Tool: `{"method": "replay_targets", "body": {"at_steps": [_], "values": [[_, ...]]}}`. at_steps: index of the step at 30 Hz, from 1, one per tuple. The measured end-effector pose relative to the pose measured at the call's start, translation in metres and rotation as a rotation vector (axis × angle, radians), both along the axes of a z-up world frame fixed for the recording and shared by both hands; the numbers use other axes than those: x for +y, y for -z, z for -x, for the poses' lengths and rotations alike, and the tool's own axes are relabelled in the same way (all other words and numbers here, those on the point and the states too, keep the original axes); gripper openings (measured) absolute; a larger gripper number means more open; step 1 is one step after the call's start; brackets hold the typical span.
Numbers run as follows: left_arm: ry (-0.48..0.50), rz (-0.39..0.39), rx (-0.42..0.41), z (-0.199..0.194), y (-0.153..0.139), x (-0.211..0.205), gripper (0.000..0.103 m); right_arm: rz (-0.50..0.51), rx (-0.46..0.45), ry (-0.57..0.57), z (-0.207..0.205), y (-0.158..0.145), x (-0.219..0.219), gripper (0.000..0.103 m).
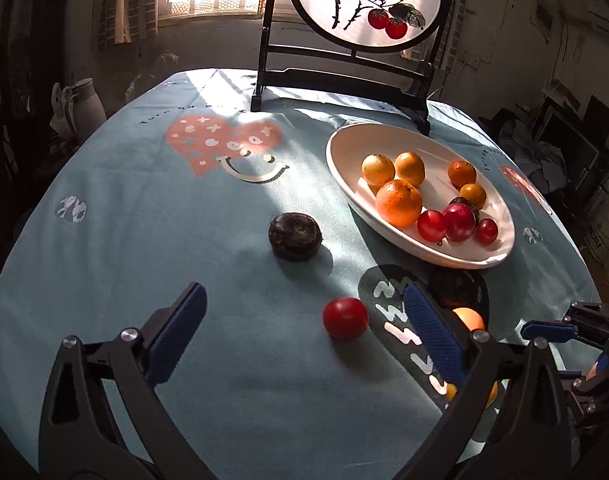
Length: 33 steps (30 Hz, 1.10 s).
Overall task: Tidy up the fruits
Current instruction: 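Grasp a small yellow citrus with the right gripper while the left gripper grasps a large yellow citrus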
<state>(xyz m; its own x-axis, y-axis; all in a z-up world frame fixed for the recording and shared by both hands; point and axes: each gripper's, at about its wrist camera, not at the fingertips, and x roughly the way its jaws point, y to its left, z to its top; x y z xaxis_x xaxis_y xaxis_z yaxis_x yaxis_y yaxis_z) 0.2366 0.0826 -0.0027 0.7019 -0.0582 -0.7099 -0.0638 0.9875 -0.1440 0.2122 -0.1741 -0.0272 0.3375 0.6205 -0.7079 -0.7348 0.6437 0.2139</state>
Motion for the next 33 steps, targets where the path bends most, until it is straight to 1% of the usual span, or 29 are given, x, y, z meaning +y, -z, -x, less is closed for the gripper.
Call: {"method": "replay_targets", "body": {"at_steps": [3, 6, 8, 12, 16, 18, 19, 22, 25, 27, 29, 31, 32, 33], "values": [[0.000, -0.025, 0.003, 0.000, 0.001, -0.003, 0.101, 0.040, 0.009, 0.004, 0.002, 0.008, -0.003, 0.043], [0.016, -0.032, 0.003, 0.001, 0.001, -0.007, 0.101, 0.083, 0.020, -0.018, 0.004, 0.016, 0.003, 0.041], [0.024, -0.043, -0.005, 0.003, 0.000, -0.009, 0.101, 0.117, 0.008, -0.028, 0.007, 0.021, 0.008, 0.040], [0.050, -0.042, -0.008, 0.005, -0.001, -0.014, 0.101, 0.142, -0.025, -0.042, 0.010, 0.025, 0.016, 0.040], [0.072, -0.057, -0.023, 0.009, -0.003, -0.019, 0.101, 0.176, -0.033, -0.036, 0.008, 0.033, 0.022, 0.036], [0.081, -0.063, -0.028, 0.011, -0.003, -0.022, 0.101, 0.179, -0.047, -0.029, 0.007, 0.033, 0.023, 0.028], [0.089, -0.063, -0.029, 0.012, -0.003, -0.024, 0.101, 0.173, -0.045, -0.027, 0.006, 0.033, 0.023, 0.025], [0.143, -0.049, -0.019, 0.015, -0.002, -0.031, 0.101, 0.158, -0.030, -0.002, 0.003, 0.031, 0.018, 0.025], [0.258, -0.030, 0.001, 0.021, 0.002, -0.047, 0.101, 0.078, 0.009, 0.063, -0.008, 0.022, 0.002, 0.025], [0.347, -0.043, 0.006, 0.028, 0.005, -0.063, 0.100, 0.029, 0.020, 0.120, -0.015, 0.015, -0.011, 0.025], [0.405, -0.069, 0.004, 0.036, 0.008, -0.079, 0.097, 0.000, 0.022, 0.167, -0.019, 0.010, -0.020, 0.025], [0.454, -0.081, 0.011, 0.042, 0.011, -0.090, 0.088, -0.031, 0.041, 0.186, -0.022, 0.007, -0.027, 0.025], [0.470, -0.081, 0.019, 0.043, 0.013, -0.095, 0.086, -0.044, 0.052, 0.189, -0.023, 0.007, -0.028, 0.025], [0.482, -0.080, 0.030, 0.043, 0.015, -0.099, 0.081, -0.047, 0.052, 0.191, -0.023, 0.006, -0.029, 0.025]]}}
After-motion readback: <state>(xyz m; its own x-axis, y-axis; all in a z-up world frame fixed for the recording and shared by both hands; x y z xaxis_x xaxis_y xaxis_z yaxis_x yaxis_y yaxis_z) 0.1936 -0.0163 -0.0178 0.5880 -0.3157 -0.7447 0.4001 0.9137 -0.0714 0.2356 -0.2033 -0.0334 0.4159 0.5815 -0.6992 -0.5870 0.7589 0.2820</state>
